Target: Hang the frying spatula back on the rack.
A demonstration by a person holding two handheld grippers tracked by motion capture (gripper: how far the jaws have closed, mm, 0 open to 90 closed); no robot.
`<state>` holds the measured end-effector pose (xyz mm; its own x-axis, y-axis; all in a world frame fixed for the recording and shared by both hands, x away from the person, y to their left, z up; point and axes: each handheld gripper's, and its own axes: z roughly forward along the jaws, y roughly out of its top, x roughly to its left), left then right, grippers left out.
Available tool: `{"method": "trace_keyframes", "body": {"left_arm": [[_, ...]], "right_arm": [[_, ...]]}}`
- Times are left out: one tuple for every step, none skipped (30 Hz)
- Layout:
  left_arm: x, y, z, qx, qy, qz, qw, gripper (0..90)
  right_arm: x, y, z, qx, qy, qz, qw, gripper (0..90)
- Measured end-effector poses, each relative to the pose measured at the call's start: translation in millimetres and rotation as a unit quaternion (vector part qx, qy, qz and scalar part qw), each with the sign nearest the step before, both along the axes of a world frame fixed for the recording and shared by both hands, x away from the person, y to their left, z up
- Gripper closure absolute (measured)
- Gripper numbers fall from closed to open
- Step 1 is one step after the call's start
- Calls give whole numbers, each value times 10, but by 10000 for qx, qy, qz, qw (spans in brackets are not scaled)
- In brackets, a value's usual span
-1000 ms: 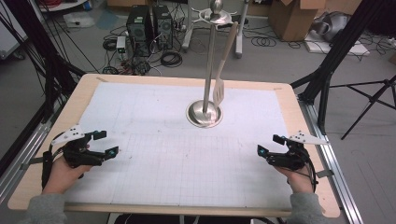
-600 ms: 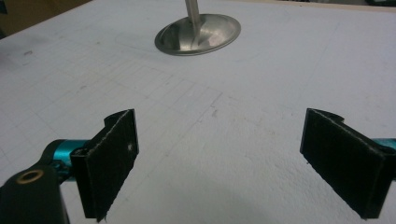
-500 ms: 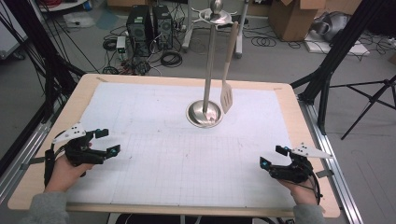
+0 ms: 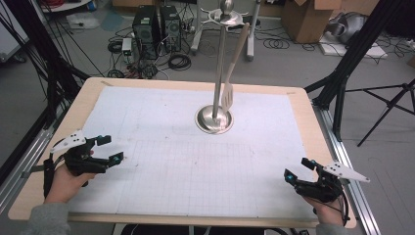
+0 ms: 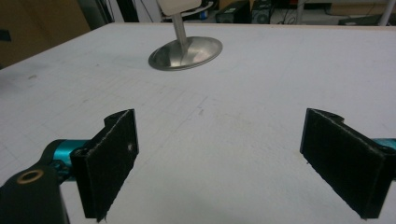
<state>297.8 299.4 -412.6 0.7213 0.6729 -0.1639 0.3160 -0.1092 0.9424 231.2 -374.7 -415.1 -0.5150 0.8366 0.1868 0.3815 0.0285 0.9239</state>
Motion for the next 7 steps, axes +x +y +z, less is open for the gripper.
{"method": "trace_keyframes", "body": {"left_arm": [[-5,-2,-2,-4,-1,8,10000,82],[-8,0,-3,21,2,9,10000,82],[-16,-5,-12,25,14,26,10000,82],[-19,-2,-17,76,18,24,10000,82],[-24,-5,-23,82,45,30,10000,82],[-26,-5,-27,110,52,36,9999,82],[-27,-2,-28,138,67,40,9999,82]], "right_arm": [[-4,-18,-5,33,-24,-43,10000,106],[-6,-36,-10,46,-17,-65,10000,106],[-3,-45,-15,70,-34,-74,9999,106],[4,-56,-21,94,-71,-91,9999,106],[13,-57,-22,122,-79,-108,9998,106],[22,-57,-23,135,-75,-117,9998,106],[34,-50,-23,147,-102,-112,9998,106]]}}
